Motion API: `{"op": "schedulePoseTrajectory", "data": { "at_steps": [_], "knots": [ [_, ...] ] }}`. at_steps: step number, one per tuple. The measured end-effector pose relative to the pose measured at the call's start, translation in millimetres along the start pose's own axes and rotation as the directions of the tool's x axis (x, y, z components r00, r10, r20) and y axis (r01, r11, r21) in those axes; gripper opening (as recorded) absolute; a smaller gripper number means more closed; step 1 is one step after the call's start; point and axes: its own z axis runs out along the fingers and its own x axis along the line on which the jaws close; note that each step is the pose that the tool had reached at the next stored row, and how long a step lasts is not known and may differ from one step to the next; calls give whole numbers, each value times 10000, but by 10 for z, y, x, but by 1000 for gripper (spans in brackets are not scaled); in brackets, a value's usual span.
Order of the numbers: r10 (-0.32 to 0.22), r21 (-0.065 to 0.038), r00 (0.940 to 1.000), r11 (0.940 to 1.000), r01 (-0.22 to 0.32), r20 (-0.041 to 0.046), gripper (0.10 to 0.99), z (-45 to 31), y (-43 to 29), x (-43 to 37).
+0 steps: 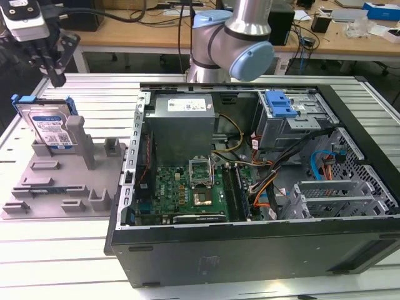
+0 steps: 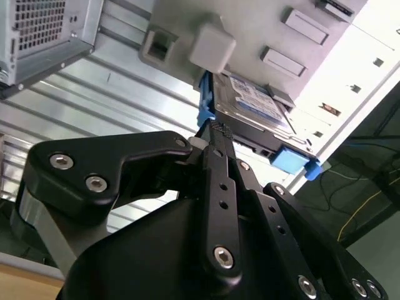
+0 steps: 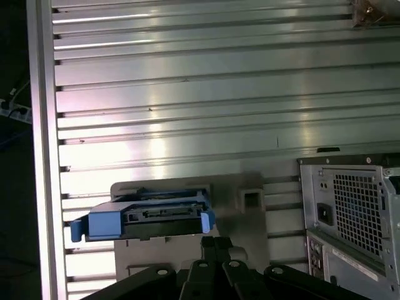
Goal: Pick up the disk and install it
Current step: 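Reach for the disk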
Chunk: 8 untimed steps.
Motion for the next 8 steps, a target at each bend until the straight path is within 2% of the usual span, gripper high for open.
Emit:
{"op": "schedulePoseTrajectory", "data": {
  "at_steps": [2,8],
  "knots": [
    [2,1,10000,10000,-2,-14,106,2,12,30],
    [0,2,10000,10000,0,-17,106,1,12,32]
  ]
}}
